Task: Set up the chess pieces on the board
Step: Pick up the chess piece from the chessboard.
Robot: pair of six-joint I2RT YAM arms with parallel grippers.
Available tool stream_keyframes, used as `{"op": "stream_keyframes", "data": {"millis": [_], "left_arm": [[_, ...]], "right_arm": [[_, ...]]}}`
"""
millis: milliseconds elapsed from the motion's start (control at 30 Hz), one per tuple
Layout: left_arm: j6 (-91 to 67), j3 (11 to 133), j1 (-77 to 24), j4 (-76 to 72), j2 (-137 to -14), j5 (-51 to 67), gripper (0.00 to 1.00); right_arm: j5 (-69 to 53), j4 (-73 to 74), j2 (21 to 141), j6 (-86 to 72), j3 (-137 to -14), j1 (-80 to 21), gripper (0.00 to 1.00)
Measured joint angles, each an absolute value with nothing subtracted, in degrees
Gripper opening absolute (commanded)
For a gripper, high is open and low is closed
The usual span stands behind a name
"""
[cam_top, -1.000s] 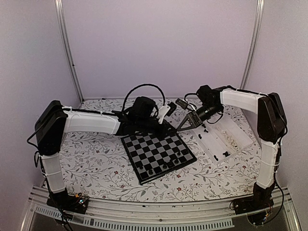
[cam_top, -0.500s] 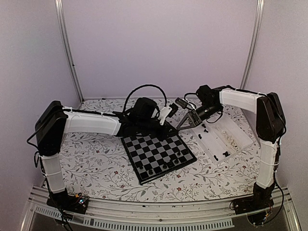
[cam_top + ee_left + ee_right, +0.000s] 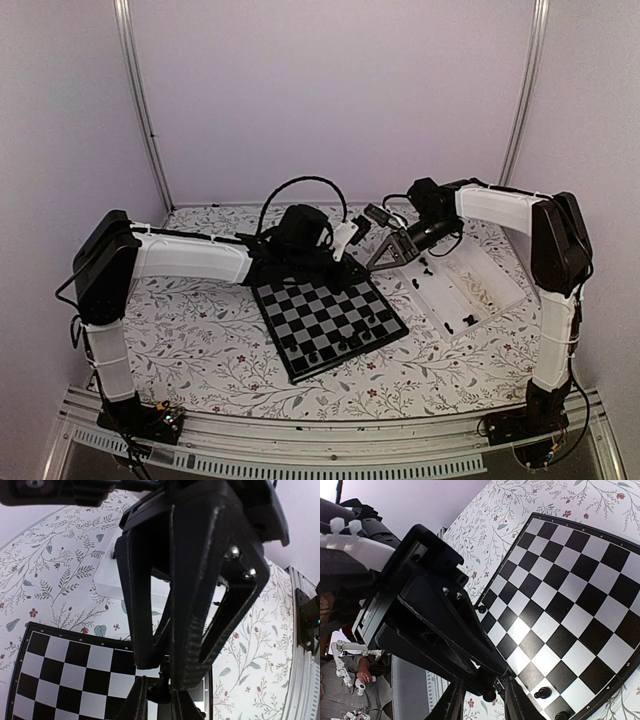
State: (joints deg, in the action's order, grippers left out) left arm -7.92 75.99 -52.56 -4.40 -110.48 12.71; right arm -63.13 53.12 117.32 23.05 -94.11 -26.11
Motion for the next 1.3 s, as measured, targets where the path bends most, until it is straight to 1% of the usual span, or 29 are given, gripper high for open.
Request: {"op": "stream_keyframes", "data": {"millis": [100,300,700,933,1000,1033,1167,1233,1300], "left_arm": [[-7.92,75.7,-52.62,-4.75,-110.43,12.14,0.09],[-7.94,74.3,-52.62,-5.74,-109.38,10.96,0.09],[-7.88,74.15,-52.66,-5.89,-109.27,11.94,0.1],[-7.27,74.08,-52.66,-5.06,-109.27,12.12,0.1],[-7.11,74.08,-52.66,-5.06,-109.27,12.16,0.1],[-7.07,74.08,-52.66,-5.06,-109.27,12.19,0.12],[-6.94,74.08,-52.66,-5.21,-109.27,12.25,0.32],[-6.68,74.11,-52.66,-5.21,-109.27,12.8,0.39],[-6.79,74.11,-52.66,-5.08,-109.19,13.5,0.43]], "right_arm": [[-63.11,53.1,117.34,22.76,-94.02,-26.11,0.3],[-63.11,52.99,117.47,21.89,-93.49,-26.13,0.22],[-63.4,52.99,117.67,21.39,-93.51,-26.13,0.23],[-65.1,53.32,119.13,20.91,-93.93,-26.09,0.12],[-65.43,53.49,119.33,20.91,-94.21,-26.09,0.1],[-65.47,53.6,119.35,20.88,-94.3,-26.09,0.1],[-64.9,54.19,119.44,20.99,-95.07,-26.09,0.09],[-63.83,54.13,119.44,21.04,-95.74,-26.09,0.09],[-62.35,53.98,119.44,21.23,-96.4,-26.15,0.09]]}}
